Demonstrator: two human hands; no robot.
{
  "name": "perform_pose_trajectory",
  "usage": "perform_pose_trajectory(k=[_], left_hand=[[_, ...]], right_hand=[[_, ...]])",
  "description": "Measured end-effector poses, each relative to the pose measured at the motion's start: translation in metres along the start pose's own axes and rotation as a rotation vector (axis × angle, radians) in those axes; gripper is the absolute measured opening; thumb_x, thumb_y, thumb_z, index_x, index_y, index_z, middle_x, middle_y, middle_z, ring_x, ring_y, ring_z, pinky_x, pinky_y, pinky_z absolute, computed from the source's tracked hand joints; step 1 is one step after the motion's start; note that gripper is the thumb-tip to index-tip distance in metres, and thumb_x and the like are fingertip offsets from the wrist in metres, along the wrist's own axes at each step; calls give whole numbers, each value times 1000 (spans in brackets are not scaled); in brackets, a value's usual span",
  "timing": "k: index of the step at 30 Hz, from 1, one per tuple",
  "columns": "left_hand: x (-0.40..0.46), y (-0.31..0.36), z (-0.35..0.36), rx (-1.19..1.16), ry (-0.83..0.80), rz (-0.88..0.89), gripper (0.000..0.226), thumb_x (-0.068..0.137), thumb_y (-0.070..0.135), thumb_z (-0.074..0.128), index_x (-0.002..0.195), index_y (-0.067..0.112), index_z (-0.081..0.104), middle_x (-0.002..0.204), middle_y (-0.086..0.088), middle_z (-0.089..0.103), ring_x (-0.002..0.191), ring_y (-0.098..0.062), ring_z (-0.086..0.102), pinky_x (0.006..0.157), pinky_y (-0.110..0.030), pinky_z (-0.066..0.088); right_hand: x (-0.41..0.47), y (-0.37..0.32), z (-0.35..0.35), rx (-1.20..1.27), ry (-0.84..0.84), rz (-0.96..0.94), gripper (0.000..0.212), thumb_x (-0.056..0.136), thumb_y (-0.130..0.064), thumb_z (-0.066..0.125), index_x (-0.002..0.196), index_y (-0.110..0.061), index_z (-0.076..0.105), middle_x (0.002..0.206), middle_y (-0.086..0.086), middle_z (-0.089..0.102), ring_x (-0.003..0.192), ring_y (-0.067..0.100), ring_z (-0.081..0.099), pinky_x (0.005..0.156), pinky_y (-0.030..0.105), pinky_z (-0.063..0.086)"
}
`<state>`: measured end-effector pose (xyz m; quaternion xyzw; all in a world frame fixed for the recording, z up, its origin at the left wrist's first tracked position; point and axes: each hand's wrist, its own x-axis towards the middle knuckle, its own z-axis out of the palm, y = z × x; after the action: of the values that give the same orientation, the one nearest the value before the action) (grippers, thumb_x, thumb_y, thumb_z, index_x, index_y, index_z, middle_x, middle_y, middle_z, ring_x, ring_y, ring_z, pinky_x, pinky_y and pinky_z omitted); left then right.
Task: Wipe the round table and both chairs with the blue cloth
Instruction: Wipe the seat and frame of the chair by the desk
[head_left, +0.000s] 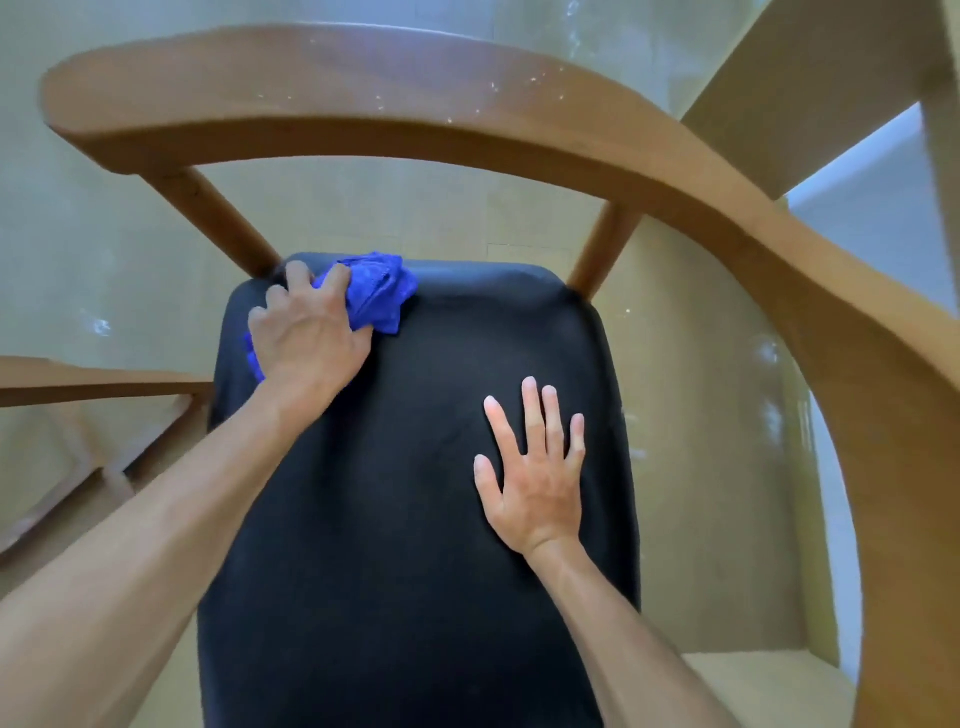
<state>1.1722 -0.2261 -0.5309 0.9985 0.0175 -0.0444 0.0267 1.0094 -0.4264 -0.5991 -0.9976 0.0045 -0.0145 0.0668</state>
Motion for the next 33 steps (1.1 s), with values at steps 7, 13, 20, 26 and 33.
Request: perform_pose_trajectory(k=[7,13,20,26,33], left_hand=[[-145,7,-7,-10,-218,341,51,45,27,85,90,10,68,78,-14,55,49,-29,48,48,-32,28],[-200,-8,-4,60,-353,534,61,37,38,87,91,15,71,79,-6,59,49,-23,46,46,-26,33],[-178,-21,-19,-57,-576,510,68,76,57,58,134,30,36,116,4,40,102,-17,42,90,-33,33],[-176,-101,-45,-507,-557,68,68,77,26,56,143,24,40,143,3,39,135,-16,29,112,-32,27],[-221,-116,-23,-278,-499,207,69,94,10,40,154,25,11,162,1,-1,149,-17,-2,119,-26,4]], right_hand=[[0,-3,-12,33,-84,19,55,92,-43,37,145,-27,40,157,14,24,145,32,21,114,58,14],[5,-5,-33,141,-264,52,55,95,-41,45,148,-31,32,161,9,11,148,27,6,117,53,3],[7,-40,-96,556,-258,-129,47,95,-37,51,138,-19,51,151,4,38,143,23,26,117,39,19],[-27,-72,-91,370,-586,-576,78,82,-60,56,149,-36,24,154,-3,29,145,19,18,120,43,6],[-53,-92,-79,70,-347,-577,72,65,-46,78,130,-25,57,98,4,60,86,27,58,65,37,51]])
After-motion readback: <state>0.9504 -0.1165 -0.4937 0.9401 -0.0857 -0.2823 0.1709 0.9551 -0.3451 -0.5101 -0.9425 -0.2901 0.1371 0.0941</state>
